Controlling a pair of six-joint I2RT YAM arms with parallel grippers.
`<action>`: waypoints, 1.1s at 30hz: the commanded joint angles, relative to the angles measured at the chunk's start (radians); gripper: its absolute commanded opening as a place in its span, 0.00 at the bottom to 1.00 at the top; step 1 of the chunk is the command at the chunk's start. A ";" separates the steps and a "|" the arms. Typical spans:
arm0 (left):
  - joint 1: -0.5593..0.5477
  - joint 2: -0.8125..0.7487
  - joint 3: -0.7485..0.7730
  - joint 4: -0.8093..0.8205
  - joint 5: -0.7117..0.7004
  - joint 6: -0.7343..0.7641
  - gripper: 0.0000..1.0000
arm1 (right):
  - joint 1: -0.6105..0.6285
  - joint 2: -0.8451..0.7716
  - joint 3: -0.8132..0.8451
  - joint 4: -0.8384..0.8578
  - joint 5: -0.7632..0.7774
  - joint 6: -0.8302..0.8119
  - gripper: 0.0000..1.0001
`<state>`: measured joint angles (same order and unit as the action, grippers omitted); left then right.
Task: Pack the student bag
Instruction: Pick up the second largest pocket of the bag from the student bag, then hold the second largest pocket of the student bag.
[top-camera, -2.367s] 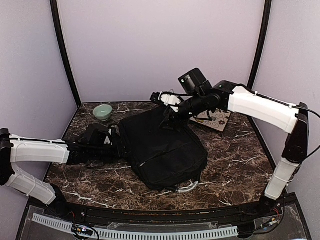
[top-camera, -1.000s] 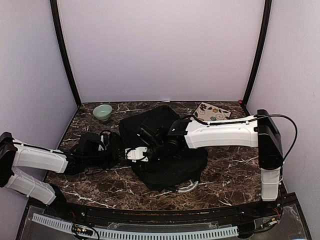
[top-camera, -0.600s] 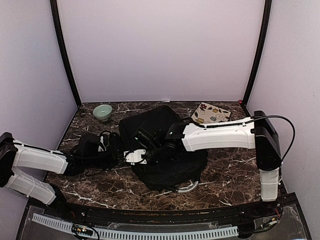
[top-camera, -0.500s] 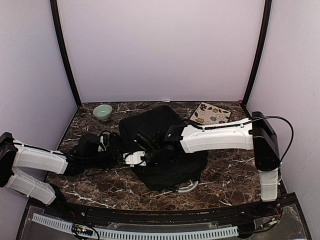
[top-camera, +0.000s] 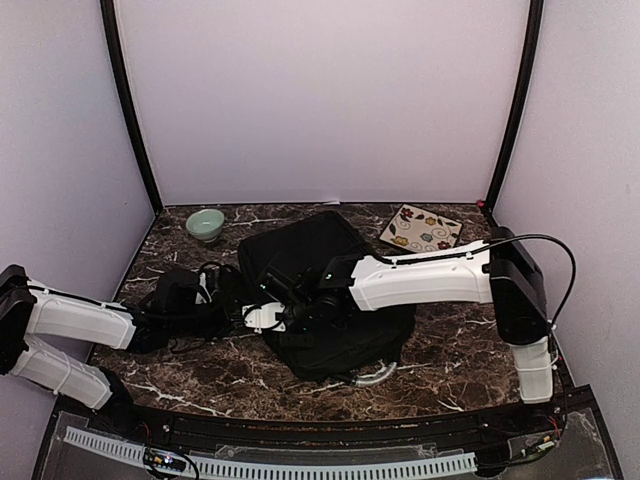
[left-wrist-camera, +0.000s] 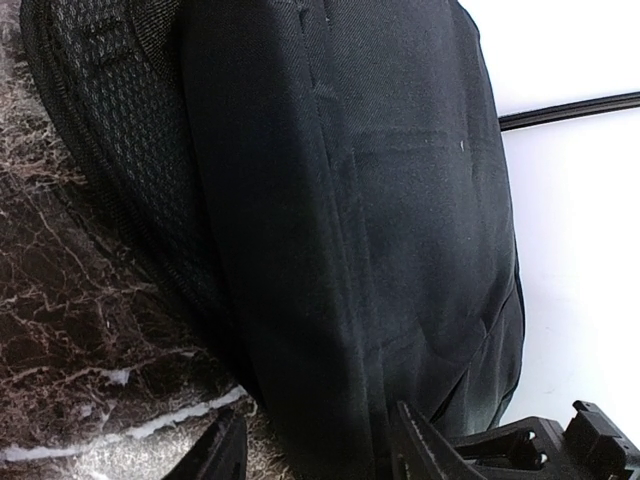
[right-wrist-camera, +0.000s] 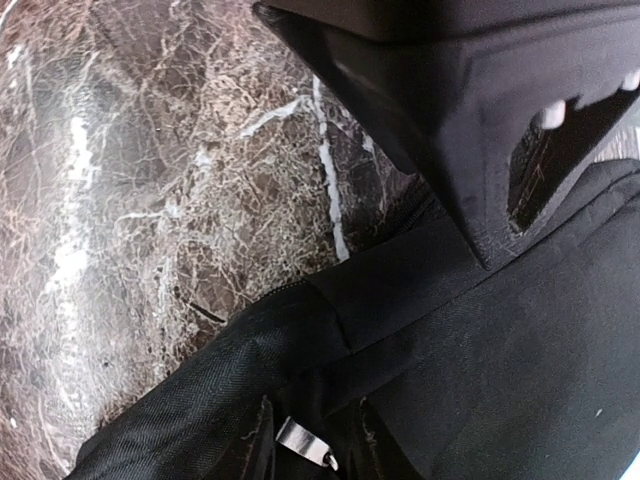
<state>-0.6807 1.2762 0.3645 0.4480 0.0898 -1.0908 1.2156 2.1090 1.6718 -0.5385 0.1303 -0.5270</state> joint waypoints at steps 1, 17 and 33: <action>0.003 0.001 -0.013 0.024 0.007 -0.008 0.51 | 0.006 0.034 0.039 0.005 0.039 0.036 0.23; 0.001 0.046 -0.023 0.126 0.097 -0.076 0.58 | -0.050 -0.083 -0.019 0.047 0.067 0.201 0.00; -0.078 0.211 0.019 0.327 0.174 -0.106 0.57 | -0.235 -0.177 -0.144 0.244 -0.331 0.446 0.00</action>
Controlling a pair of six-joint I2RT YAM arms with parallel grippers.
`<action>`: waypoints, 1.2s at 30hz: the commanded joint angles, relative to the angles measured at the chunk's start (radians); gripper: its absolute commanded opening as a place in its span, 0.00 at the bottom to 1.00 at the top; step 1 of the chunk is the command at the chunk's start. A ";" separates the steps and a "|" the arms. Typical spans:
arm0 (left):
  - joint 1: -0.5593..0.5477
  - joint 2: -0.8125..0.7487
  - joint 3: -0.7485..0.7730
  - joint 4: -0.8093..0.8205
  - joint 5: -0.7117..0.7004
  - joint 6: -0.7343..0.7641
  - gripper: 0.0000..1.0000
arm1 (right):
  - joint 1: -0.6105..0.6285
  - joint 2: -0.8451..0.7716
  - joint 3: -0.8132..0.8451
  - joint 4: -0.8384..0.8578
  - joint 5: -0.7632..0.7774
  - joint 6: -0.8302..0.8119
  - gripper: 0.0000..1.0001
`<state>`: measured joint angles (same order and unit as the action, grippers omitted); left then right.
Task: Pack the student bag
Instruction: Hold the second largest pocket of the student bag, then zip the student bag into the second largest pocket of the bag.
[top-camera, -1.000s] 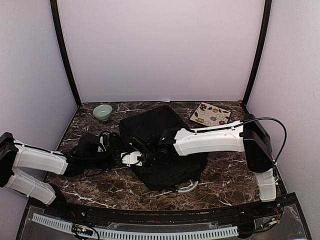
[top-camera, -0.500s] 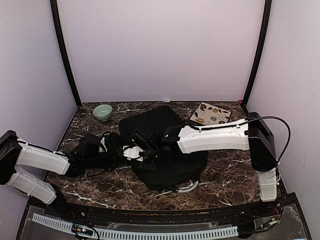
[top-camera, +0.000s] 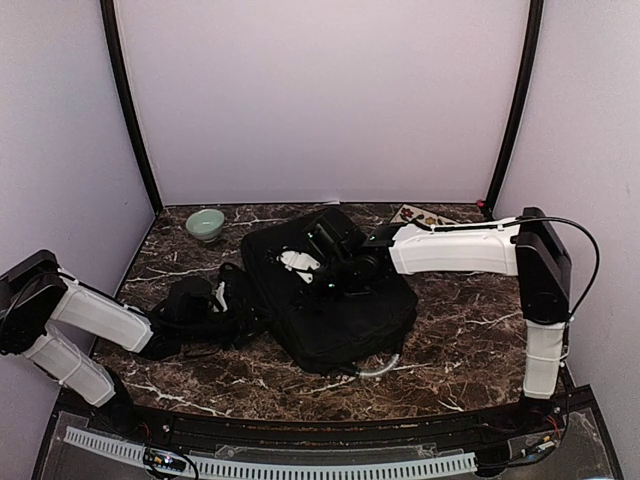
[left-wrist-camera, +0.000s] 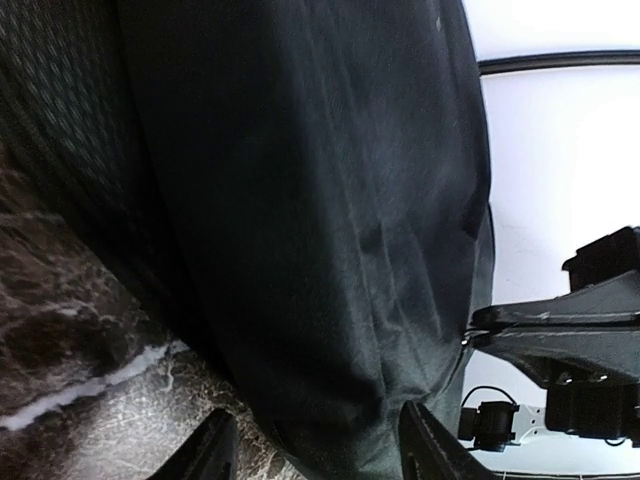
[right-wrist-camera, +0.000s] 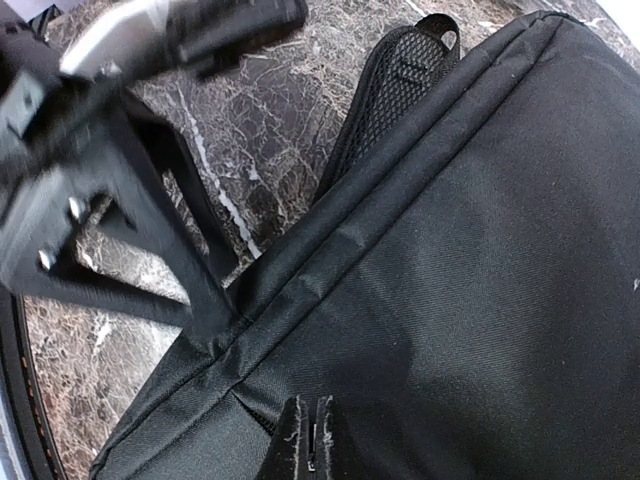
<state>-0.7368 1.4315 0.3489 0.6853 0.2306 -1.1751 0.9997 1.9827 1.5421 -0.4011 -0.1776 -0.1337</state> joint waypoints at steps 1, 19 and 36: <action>-0.024 0.074 0.038 0.117 0.038 -0.031 0.58 | -0.021 -0.051 -0.016 0.108 -0.029 0.057 0.00; -0.038 0.268 0.019 0.477 0.037 -0.143 0.00 | -0.076 -0.103 -0.083 0.159 -0.095 0.127 0.00; -0.037 0.185 -0.002 0.315 -0.018 -0.099 0.00 | -0.350 -0.279 -0.293 0.298 -0.194 0.231 0.00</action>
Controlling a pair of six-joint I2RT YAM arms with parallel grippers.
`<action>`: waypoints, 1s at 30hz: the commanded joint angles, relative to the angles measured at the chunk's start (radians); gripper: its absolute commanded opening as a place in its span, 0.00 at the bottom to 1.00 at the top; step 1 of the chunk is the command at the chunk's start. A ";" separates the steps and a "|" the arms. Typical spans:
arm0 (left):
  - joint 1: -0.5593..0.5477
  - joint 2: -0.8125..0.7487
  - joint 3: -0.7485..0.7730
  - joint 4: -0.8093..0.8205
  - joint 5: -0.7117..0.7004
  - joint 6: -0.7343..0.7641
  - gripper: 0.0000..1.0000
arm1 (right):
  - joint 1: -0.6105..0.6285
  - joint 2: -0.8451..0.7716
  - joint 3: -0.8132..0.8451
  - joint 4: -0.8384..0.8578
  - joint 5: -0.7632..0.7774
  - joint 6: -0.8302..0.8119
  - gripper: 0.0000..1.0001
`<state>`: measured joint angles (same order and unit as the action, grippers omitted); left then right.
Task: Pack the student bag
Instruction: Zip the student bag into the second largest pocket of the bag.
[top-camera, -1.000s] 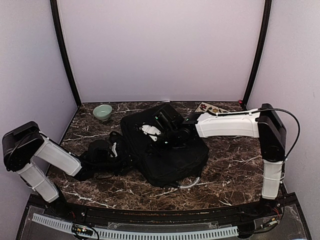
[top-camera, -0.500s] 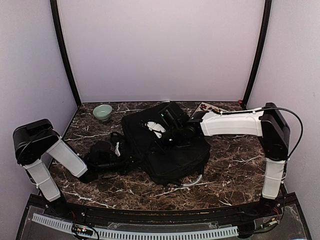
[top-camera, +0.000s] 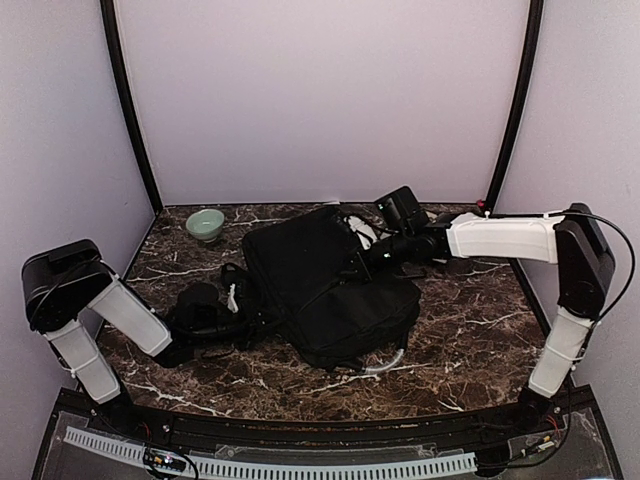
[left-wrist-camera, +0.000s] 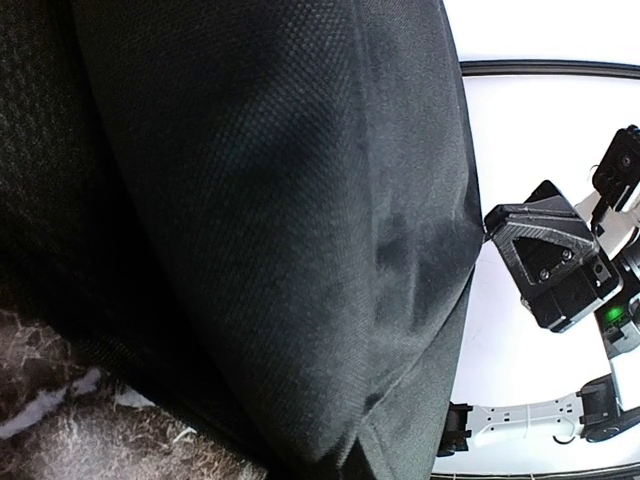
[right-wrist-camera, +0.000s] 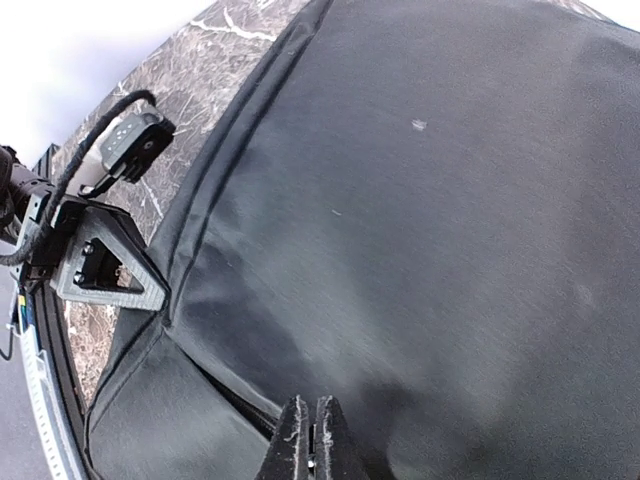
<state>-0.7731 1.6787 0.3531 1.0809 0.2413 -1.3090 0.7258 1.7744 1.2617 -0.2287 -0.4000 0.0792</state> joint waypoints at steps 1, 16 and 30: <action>0.000 -0.072 -0.003 -0.102 -0.033 0.043 0.00 | -0.094 -0.077 -0.020 0.128 0.027 0.019 0.00; 0.003 -0.185 0.060 -0.366 -0.078 0.151 0.00 | -0.268 -0.113 -0.125 0.182 0.010 0.022 0.00; 0.006 -0.172 0.082 -0.390 -0.075 0.161 0.00 | -0.424 -0.104 -0.202 0.264 -0.140 0.133 0.00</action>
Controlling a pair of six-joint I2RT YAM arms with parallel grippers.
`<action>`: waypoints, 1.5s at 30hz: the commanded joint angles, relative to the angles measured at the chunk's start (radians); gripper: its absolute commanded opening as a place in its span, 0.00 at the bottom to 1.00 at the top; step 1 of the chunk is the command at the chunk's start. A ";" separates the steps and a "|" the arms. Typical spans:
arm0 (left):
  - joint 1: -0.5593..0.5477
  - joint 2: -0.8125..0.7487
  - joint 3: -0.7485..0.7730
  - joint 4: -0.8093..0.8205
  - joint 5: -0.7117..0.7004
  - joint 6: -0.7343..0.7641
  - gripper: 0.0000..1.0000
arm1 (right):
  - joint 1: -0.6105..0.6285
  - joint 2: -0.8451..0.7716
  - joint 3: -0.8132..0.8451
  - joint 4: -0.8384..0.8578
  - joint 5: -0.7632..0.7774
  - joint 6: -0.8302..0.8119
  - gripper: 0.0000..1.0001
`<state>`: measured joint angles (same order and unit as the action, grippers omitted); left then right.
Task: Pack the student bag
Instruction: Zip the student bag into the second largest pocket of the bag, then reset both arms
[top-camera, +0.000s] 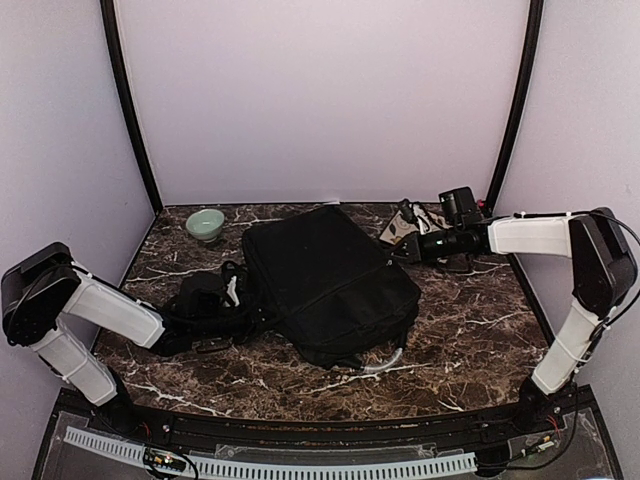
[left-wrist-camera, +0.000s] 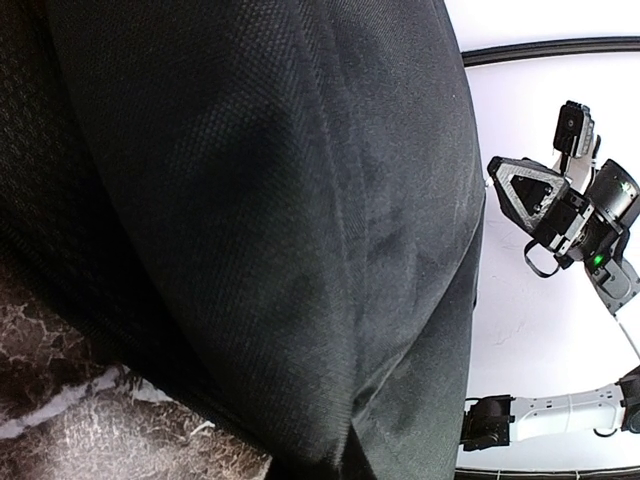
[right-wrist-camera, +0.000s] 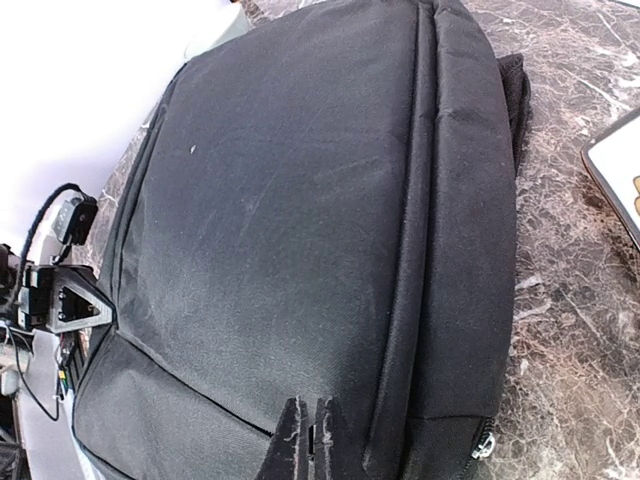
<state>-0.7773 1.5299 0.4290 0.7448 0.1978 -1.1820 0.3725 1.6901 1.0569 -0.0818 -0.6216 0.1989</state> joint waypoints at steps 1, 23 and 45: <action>0.010 -0.020 0.011 -0.055 -0.027 0.037 0.00 | -0.072 -0.020 0.003 0.121 0.077 0.015 0.00; 0.048 -0.300 0.283 -0.754 -0.263 0.518 0.54 | -0.250 -0.178 0.078 -0.023 0.132 -0.105 0.58; 0.143 -0.339 0.482 -0.840 -0.884 1.095 0.99 | -0.399 -0.628 -0.116 0.029 0.480 -0.080 1.00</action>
<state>-0.6674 1.1709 0.9730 -0.1101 -0.5449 -0.0799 -0.0154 1.1198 1.0779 -0.1749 -0.2111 0.0746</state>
